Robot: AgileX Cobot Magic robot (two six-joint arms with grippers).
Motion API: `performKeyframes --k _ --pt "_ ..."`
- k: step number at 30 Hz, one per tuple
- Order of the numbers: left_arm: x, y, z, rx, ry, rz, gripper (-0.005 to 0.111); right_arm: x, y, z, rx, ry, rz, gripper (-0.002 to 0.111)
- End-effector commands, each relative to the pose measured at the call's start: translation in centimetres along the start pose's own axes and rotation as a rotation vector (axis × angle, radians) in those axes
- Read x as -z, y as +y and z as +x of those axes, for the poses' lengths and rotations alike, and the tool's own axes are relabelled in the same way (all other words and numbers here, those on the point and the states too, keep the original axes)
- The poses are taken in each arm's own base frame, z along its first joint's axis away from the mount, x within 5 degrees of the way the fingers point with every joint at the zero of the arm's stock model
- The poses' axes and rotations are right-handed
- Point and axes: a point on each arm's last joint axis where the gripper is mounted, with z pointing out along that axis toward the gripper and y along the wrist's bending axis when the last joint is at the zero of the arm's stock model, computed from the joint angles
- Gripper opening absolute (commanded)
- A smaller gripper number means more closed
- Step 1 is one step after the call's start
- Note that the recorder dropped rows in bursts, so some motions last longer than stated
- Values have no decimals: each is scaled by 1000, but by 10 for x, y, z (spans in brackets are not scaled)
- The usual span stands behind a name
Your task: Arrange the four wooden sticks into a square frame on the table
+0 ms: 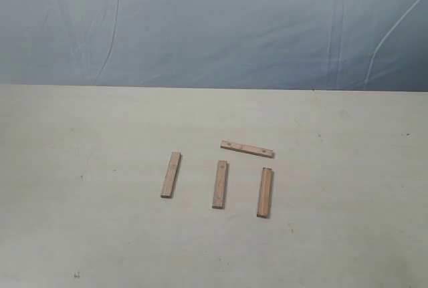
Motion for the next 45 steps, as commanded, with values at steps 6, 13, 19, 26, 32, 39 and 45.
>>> performKeyframes --k 6,13,19,26,32,39,45 --pt "-77 21 84 -240 940 -175 0 0 0 -1 4 -10 -2 -1" --pt "-109 -27 152 -160 1456 202 0 0 0 -1 4 -9 -1 -1" --pt "-111 -62 240 57 1718 304 10 0 0 -1 4 -9 -1 -1" --pt "-106 -82 330 233 1771 277 51 0 0 -1 4 -9 -1 -1" --pt "-108 -84 371 276 1780 172 53 0 0 -1 4 -6 -1 -1" --pt "-114 -97 402 213 1841 93 53 0 0 -1 4 -6 -1 -1" --pt "-118 -120 418 145 1847 93 53 0 0 -1 4 -6 -1 -1"
